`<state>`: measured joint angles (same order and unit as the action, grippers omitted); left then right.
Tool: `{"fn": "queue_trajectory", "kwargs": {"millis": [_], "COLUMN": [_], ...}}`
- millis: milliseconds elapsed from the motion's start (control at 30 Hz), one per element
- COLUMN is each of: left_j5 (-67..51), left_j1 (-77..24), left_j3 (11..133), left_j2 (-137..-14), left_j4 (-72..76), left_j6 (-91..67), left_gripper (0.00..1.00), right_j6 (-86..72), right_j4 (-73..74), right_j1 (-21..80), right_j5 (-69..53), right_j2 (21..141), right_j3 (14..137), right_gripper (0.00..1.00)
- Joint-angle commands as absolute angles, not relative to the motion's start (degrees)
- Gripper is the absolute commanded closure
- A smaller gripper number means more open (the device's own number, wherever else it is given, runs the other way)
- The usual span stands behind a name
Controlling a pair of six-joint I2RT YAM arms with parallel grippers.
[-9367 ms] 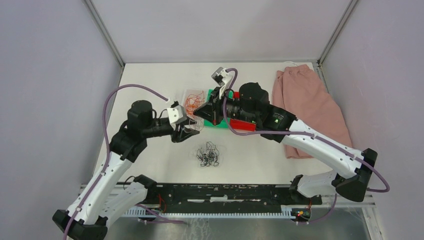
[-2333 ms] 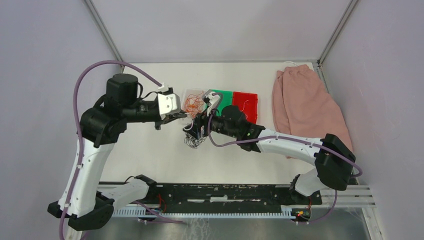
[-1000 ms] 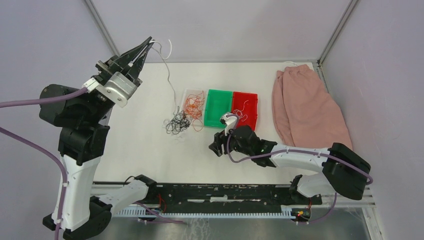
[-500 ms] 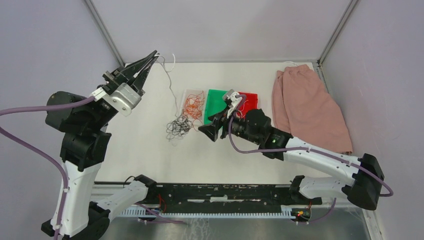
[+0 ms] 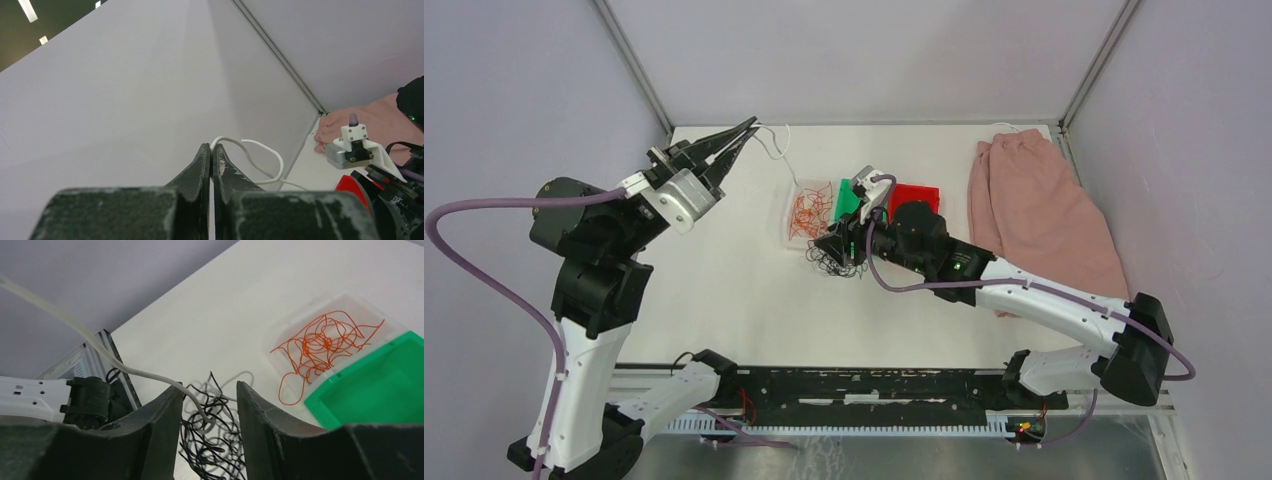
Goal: Untangle the cables
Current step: Untie the cable.
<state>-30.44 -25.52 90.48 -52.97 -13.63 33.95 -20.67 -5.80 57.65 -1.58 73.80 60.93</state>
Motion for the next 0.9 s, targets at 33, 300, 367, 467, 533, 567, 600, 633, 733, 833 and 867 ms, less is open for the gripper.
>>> {"fn": "queue_trajectory", "kwargs": {"millis": [33,300,367,467,533,567,600,633,733,833,867], "left_j5": [-32.46,-32.61,-32.61,-32.74,-32.92,-32.95,-32.96,-32.96,-32.65,-31.94,-31.72], "left_j1": [-25.64,-25.6,-25.66,-25.66,-25.62,-25.59,-25.64,-25.64,-25.6,-25.65,-25.66], "left_j3": [92.47,94.18,94.91,95.98,96.86,97.32,97.92,98.62,100.39,101.74,102.23], "left_j2": [-53.73,-54.45,-54.49,-54.75,-54.99,-55.2,-55.36,-55.61,-56.31,-56.71,-56.88], "left_j4": [-11.22,-11.06,-11.07,-11.07,-11.06,-11.05,-11.06,-11.0,-10.42,-9.56,-9.49], "left_j6": [30.13,29.27,29.21,29.08,29.09,29.05,29.06,29.12,29.08,29.21,29.28], "left_gripper": [0.97,0.97,0.97,0.97,0.97,0.97,0.97,0.97,0.97,0.97,0.97], "right_j6": [-18.93,-19.96,-20.09,-20.04,-20.2,-20.33,-20.45,-20.64,-21.39,-21.95,-22.18], "right_j4": [-4.67,-5.67,-5.85,-5.91,-5.95,-6.01,-6.1,-6.41,-7.62,-9.14,-9.48], "right_j1": [57.85,57.94,58.16,58.52,58.64,58.69,58.77,58.78,58.78,58.79,58.72], "right_j5": [1.19,-1.57,-1.82,-1.74,-1.43,-1.33,-1.09,-0.8,0.61,1.79,2.21], "right_j2": [75.34,77.76,78.0,78.12,77.9,77.89,77.65,77.45,76.18,74.76,74.2], "right_j3": [60.48,60.79,60.72,60.17,59.47,58.99,58.27,57.51,54.08,50.11,48.4], "right_gripper": [0.52,0.6,0.58,0.55,0.55,0.55,0.55,0.55,0.55,0.55,0.55]}}
